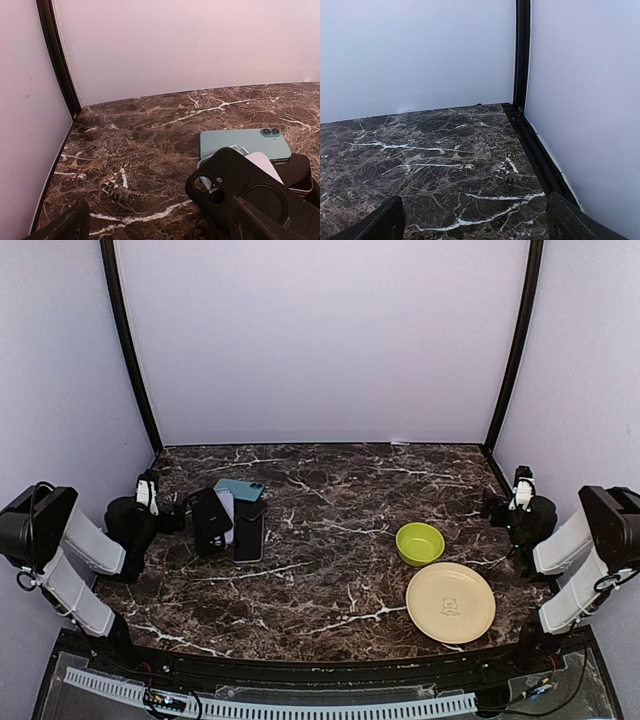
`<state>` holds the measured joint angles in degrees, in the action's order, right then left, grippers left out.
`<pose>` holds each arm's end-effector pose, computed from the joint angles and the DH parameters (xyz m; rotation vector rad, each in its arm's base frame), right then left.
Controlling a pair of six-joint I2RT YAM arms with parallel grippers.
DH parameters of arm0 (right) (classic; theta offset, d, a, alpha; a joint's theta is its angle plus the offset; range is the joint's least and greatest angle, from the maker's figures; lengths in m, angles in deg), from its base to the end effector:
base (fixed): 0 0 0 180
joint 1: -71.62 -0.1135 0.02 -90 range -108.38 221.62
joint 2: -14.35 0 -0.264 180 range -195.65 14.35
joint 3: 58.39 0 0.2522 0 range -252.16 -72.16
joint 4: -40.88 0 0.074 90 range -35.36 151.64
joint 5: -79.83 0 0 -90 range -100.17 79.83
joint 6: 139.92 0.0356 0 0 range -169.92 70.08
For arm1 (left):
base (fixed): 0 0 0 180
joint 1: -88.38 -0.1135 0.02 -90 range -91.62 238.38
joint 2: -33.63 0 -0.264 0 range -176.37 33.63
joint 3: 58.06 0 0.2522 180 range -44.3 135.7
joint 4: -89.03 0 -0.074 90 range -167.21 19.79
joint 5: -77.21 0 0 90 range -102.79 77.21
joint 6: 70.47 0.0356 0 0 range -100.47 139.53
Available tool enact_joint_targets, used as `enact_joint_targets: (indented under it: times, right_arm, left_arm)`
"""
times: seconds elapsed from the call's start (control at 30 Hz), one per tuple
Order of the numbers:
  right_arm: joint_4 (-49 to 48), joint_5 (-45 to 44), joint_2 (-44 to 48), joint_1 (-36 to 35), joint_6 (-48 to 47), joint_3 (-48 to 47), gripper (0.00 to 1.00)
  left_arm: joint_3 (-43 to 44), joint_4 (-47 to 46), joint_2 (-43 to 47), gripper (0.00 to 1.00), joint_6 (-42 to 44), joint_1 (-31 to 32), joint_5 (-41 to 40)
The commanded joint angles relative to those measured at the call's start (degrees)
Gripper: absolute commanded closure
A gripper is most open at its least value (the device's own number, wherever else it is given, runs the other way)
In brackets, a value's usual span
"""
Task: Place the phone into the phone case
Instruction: Adjust the phone case with another phone case.
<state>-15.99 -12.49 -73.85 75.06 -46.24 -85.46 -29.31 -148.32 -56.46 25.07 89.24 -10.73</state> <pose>0.2422 -0.0160 0.1484 0.1330 1.6398 -0.0301 0.2506 -0.0050 0.1486 0.1190 1.6362 0.0330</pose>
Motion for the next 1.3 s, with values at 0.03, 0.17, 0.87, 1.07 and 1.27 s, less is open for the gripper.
enact_joint_targets:
  times: [0.03, 0.17, 0.87, 1.07, 1.27]
  right_arm:
    - [-1.9, 0.4, -0.2, 0.1, -0.1, -0.9, 0.01]
    - [-1.9, 0.4, -0.3, 0.1, -0.1, -0.8, 0.01]
    - [-1.9, 0.5, -0.2, 0.1, -0.1, -0.8, 0.01]
    - [0.7, -3.2, 2.7, 0.2, 1.6, -1.1, 0.01]
    - [9.4, -3.8, 10.0, 0.2, 1.6, -2.3, 0.02]
  left_arm:
    - [0.4, -1.8, 0.0, 0.01, -0.2, -0.3, -0.4]
    - [0.9, -0.8, 0.3, 0.01, -0.4, -0.4, -0.1]
    - [2.0, 1.9, 1.3, 0.01, -2.1, -0.5, -5.3]
    - [12.3, 23.6, 6.8, 0.02, -4.7, 0.7, -17.1]
    - [20.7, 37.0, 11.0, 0.21, -8.6, 3.5, -7.7]
